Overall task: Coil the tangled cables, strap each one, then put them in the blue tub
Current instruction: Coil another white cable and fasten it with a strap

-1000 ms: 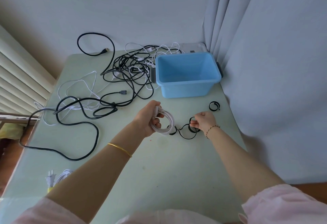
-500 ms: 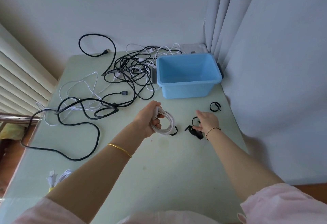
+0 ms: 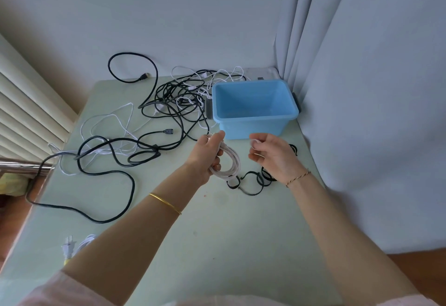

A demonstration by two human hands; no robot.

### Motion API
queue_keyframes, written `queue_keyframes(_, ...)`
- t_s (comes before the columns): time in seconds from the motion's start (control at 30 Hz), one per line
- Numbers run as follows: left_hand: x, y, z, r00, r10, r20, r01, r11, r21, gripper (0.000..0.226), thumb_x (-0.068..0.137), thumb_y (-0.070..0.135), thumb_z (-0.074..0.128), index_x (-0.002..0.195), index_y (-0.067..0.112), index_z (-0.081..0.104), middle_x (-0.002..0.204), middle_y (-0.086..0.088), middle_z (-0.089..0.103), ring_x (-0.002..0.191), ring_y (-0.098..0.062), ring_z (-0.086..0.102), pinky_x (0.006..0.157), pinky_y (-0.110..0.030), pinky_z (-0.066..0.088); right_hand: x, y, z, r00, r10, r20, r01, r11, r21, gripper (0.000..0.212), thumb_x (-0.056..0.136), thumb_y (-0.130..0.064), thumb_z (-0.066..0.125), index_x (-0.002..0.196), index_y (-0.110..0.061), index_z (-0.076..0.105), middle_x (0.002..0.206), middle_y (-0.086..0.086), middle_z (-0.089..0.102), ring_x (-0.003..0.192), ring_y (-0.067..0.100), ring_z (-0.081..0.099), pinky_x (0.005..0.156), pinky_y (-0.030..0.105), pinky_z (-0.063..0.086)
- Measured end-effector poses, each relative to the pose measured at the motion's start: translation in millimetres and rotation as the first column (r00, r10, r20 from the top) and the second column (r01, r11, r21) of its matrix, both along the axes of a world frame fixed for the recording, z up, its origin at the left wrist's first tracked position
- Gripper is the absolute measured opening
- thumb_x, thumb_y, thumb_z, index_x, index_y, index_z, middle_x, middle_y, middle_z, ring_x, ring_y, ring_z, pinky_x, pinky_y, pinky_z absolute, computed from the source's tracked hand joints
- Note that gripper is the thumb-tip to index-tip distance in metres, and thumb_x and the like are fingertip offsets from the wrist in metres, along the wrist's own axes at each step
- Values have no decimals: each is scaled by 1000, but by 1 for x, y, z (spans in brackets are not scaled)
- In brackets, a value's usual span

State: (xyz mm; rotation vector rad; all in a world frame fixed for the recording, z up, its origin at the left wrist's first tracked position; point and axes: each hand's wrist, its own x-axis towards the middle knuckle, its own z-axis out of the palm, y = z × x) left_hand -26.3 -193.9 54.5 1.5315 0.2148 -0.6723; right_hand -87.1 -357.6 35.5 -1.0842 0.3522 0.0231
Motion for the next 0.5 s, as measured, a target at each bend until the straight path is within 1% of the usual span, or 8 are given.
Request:
queue_keyframes(0.07,0,2,4,999,-2,34,2,1000,12,32,94,43,51,91,13,43,66,-1,40,44,-12,26,48,-25,30,1,11,12,996,71,55,-68,997,-47,18,90,7,49,98,-2,62,71,3,54,63,14,55,66,26,51)
queue_keyframes(0.17,-2,7,10,998,-4,66,1,999,41,37,93,51,49,86,15,43,69,0,39,48,-11,27,49,-25,30,2,25,20,984,140,109,-126,983,-131,21,88,8,46,95,-1,64,67,4,51,59,16,51,60,26,46)
queue_keyframes(0.23,-3,12,14,998,-16,68,14,1000,26,38,94,51,47,84,15,43,69,0,37,48,-11,27,50,-24,29,2,31,23,974,185,133,-164,974,-155,18,83,7,51,97,-1,59,68,4,52,57,17,50,57,26,44)
queue_keyframes(0.27,-4,14,16,998,-29,65,28,1000,12,38,94,50,48,82,14,42,68,-1,36,48,-10,27,50,-24,29,2,33,23,972,193,136,-174,975,-140,21,79,4,52,98,-2,55,68,4,53,56,17,50,55,26,43)
queue_keyframes(0.33,-4,18,19,998,-51,49,52,998,-19,36,94,46,51,82,14,40,67,0,35,45,-9,27,49,-24,29,4,36,23,976,176,131,-163,981,-104,25,74,0,52,99,-3,50,70,6,56,56,17,50,54,27,42)
queue_keyframes(0.37,-5,19,20,998,-60,37,61,997,-36,34,94,43,54,82,15,39,67,0,35,43,-8,27,48,-23,29,4,37,23,978,162,132,-149,983,-105,25,76,0,54,101,-3,49,70,6,57,56,17,51,54,27,42)
queue_keyframes(0.43,-5,22,22,997,-71,28,73,995,-65,28,94,32,58,83,15,38,69,0,36,43,-7,28,47,-22,31,4,37,24,980,149,132,-128,980,-152,21,85,4,57,104,-2,50,71,8,59,57,17,53,55,28,44)
queue_keyframes(0.5,-6,23,25,996,-78,36,81,993,-91,20,93,14,59,89,15,40,71,0,40,48,-8,30,50,-23,31,4,36,25,979,158,126,-128,968,-215,18,89,3,57,105,-1,52,73,7,60,60,17,55,59,27,47)
